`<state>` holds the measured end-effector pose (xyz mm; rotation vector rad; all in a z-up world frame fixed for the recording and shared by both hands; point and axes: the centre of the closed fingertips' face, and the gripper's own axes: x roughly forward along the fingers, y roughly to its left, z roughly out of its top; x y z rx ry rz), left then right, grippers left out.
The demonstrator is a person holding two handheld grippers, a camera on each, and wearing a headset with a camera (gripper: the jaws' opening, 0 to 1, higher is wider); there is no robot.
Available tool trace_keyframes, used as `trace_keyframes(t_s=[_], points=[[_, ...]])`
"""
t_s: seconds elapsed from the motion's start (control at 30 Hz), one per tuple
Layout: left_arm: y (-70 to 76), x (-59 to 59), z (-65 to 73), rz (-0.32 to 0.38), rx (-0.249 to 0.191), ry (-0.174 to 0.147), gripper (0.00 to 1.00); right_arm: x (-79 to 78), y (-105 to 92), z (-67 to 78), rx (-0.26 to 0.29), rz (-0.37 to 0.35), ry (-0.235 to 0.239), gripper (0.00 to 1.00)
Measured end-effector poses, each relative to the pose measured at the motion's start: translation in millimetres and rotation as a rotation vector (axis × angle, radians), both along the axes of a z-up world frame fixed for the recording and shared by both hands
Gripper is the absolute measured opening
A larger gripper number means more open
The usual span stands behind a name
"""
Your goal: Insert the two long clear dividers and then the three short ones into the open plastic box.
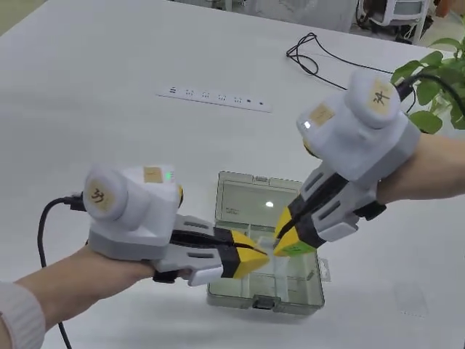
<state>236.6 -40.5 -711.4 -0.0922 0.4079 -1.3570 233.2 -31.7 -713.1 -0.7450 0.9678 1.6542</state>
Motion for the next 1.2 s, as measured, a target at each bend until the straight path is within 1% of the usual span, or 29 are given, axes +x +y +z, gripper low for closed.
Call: trace_keyframes(t_s=[0.1,0.17,0.2,0.23,0.27,0.33,0.43,0.53,0.63,0.73,0.83,0.9,0.97,1.03,1.17,1.2], points=[[0.1,0.2,-0.3,-0.003,0.0,-0.002,0.0,0.1,-0.3,-0.4,-0.012,0.008,0.011,0.03],[-0.3,0.0,0.0,-0.004,-0.007,0.004,0.0,-1.4,-1.4,0.6,-0.032,0.007,0.033,0.02],[-0.9,-0.2,0.0,-0.005,-0.008,0.003,0.0,-2.0,-1.7,0.7,-0.037,0.023,0.029,0.02],[-1.3,-0.3,0.0,-0.006,-0.008,0.004,0.0,-1.9,-1.4,0.7,-0.045,0.022,0.032,0.02],[-2.1,0.3,-0.8,-0.006,-0.008,0.016,0.0,-1.5,-2.1,0.7,-0.065,0.015,0.038,0.02],[-2.5,2.6,-2.7,0.0,0.006,0.017,0.0,1.0,-3.0,-0.8,-0.099,-0.005,0.024,0.02],[-2.7,3.2,-4.8,-0.002,0.02,0.017,0.0,1.6,-1.5,-2.2,-0.131,-0.01,0.005,0.02],[-1.9,4.8,-6.2,0.005,0.031,0.02,0.0,2.6,-1.6,-2.8,-0.139,-0.011,-0.005,0.02],[-1.4,5.3,-7.1,0.015,0.039,0.035,0.0,4.2,-0.8,-3.6,-0.141,-0.015,-0.006,0.02],[-0.8,6.6,-8.4,0.021,0.046,0.025,0.0,3.8,-0.4,-4.4,-0.141,-0.017,-0.013,0.02],[0.6,6.8,-10.4,0.029,0.055,0.032,0.01,3.1,0.4,-4.2,-0.134,-0.028,-0.011,0.02],[2.4,7.8,-12.0,0.038,0.062,0.029,0.03,2.6,0.8,-3.5,-0.128,-0.036,-0.01,0.02],[4.9,9.4,-12.8,0.05,0.066,0.029,0.08,4.8,0.2,-4.2,-0.126,-0.039,-0.015,0.02],[8.3,12.2,-13.3,0.063,0.067,0.027,0.16,5.0,-1.0,-5.6,-0.126,-0.048,-0.012,0.02],[15.1,15.5,-14.1,0.082,0.077,0.015,0.27,11.1,-6.3,-11.3,-0.132,-0.059,-0.024,0.02],[16.3,16.2,-14.6,0.088,0.079,0.015,0.32,11.3,-7.7,-12.4,-0.137,-0.063,-0.019,0.02]])
